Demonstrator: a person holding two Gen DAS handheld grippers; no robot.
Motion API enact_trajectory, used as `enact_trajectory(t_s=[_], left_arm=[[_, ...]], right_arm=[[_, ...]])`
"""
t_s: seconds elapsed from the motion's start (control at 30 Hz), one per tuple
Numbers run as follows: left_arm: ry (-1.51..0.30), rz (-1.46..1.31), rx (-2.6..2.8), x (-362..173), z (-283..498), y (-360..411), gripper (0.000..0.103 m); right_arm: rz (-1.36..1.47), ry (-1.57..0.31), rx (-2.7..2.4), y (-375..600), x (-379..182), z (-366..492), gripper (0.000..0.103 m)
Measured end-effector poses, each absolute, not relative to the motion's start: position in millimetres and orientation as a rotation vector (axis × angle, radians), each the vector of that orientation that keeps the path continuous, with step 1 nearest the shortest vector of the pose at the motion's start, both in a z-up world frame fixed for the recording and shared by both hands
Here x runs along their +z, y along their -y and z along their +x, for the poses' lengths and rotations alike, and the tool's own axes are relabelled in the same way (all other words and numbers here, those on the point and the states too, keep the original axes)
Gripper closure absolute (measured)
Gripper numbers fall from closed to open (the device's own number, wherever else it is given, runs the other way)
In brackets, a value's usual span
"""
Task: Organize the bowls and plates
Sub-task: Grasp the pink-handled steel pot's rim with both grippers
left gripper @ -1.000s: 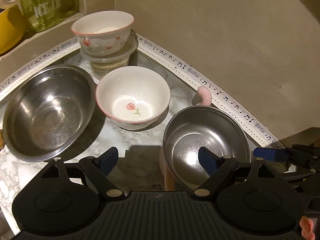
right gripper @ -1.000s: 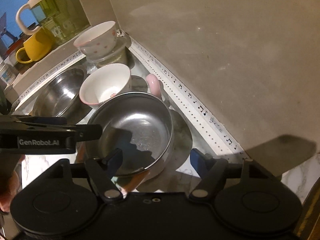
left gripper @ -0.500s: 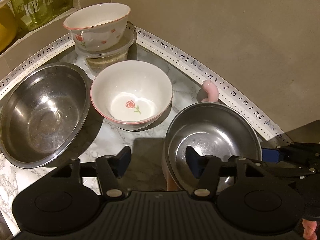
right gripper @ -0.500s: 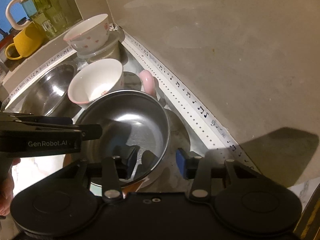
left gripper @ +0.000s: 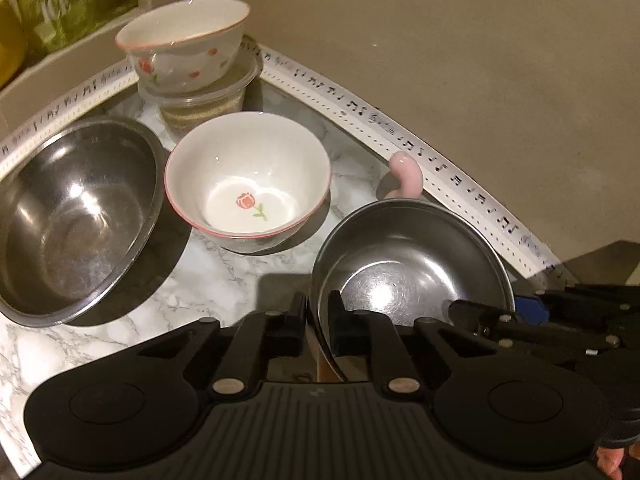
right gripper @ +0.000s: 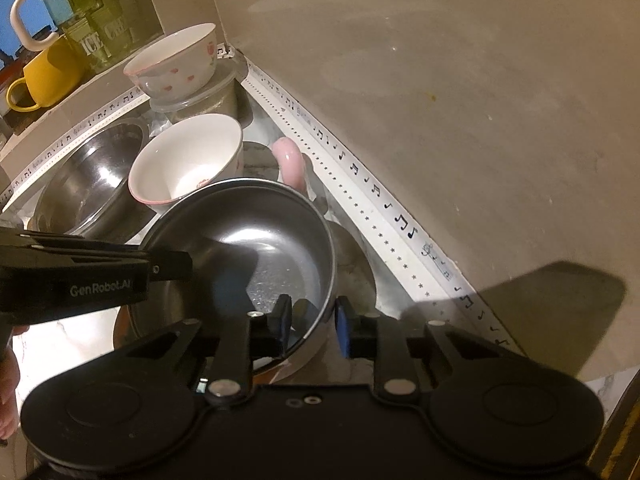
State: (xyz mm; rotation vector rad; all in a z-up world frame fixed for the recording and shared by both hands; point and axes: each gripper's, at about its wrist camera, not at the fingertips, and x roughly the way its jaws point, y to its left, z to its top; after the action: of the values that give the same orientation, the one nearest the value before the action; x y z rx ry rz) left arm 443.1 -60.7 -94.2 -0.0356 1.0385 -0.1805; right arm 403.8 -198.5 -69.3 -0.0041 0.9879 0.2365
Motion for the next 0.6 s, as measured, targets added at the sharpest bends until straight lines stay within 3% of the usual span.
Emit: enact_trajectory(t_s=[0.37,0.6], left_arm=[[-1.006,0.008,-0.188,-81,421,70,0.093],[-0.976,-0.007,-0.178,-63,410,60,0.093]], right_arm=[[-0.036,-0.975,0.217,199,-59,394,0.091],[-0.059,-0.962,0.227,192,-47,387,0.092]])
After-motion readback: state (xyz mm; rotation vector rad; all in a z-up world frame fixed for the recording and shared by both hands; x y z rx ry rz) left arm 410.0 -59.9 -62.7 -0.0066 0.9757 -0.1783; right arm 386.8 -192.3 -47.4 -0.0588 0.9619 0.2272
